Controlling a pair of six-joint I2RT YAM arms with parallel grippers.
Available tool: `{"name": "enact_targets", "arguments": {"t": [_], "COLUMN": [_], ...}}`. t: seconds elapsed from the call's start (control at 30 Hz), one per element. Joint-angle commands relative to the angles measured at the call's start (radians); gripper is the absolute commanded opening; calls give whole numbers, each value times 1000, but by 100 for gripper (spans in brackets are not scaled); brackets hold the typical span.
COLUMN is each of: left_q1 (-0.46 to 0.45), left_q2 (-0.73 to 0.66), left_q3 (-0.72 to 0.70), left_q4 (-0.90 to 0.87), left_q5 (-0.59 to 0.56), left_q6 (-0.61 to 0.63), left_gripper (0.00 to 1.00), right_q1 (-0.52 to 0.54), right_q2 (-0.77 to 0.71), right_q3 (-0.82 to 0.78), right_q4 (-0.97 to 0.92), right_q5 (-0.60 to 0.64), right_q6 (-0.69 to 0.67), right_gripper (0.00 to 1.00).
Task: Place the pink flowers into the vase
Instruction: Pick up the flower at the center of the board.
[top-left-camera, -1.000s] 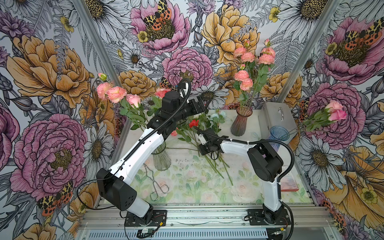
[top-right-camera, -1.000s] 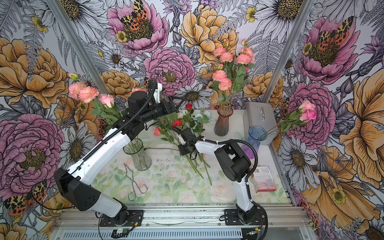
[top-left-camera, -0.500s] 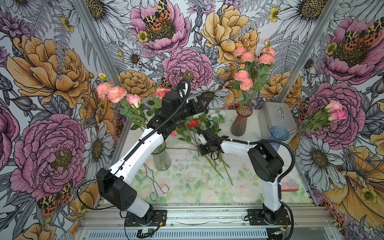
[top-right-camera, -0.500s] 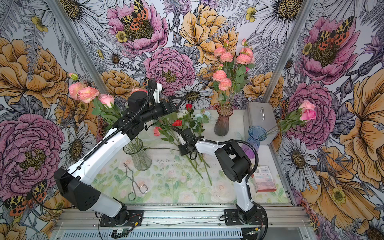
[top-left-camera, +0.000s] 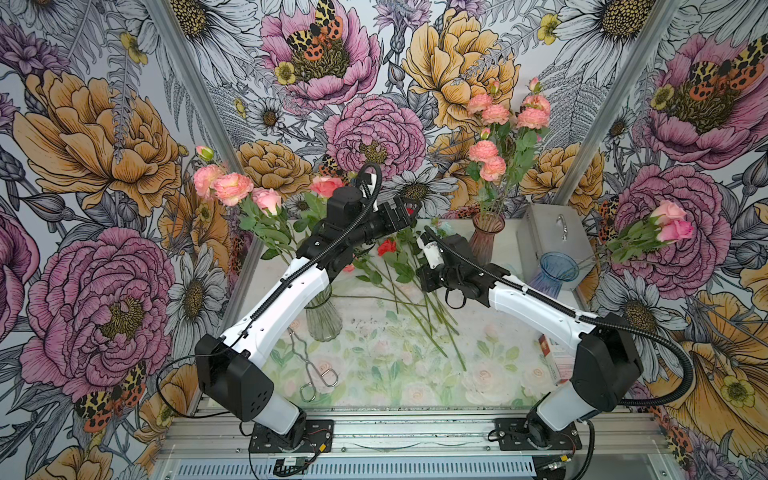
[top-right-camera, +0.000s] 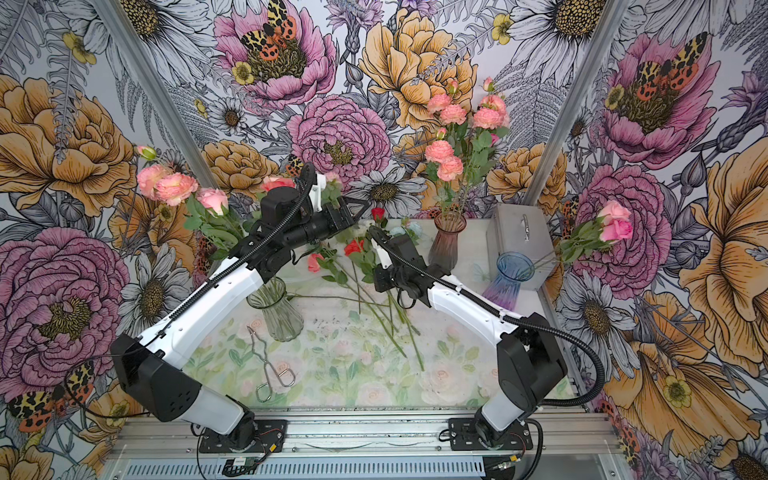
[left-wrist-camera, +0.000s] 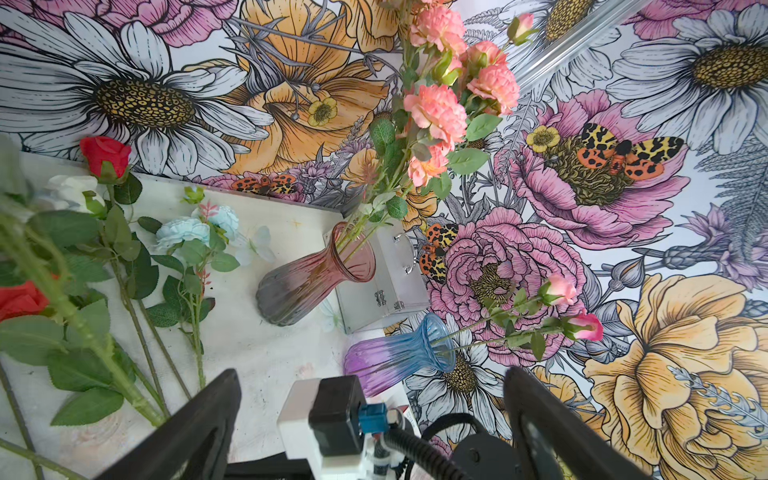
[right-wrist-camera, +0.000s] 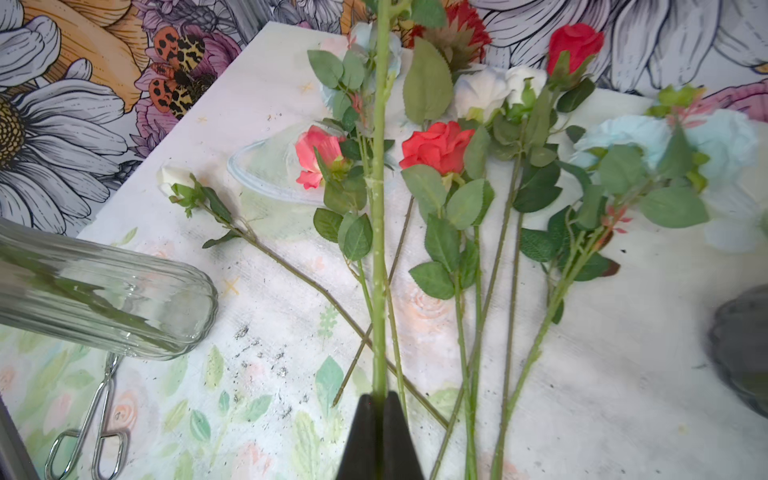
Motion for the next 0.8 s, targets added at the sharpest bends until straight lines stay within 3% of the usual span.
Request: {"name": "enact_targets", "arguments": {"t": [0.0,0.47,0.77], "left_q1": [-8,-9,-28], "left_q2": [5,189,262], "left_q3": [-9,54,133], "left_q4": [4,36,102], "left_q5": [32,164,172], "left_q6": [-40,-257,-324], "left_gripper": [99,93,92], "right_q1": [-14,-108,-137], "right_q2": [-46,-334,-400], "right_q3": [-37,-60,-46], "right_q4": [-25,-104,-124], "right_q5": [35,78,56], "right_q6": [-19,-75,-83], "right_gripper": [0,0,0]}}
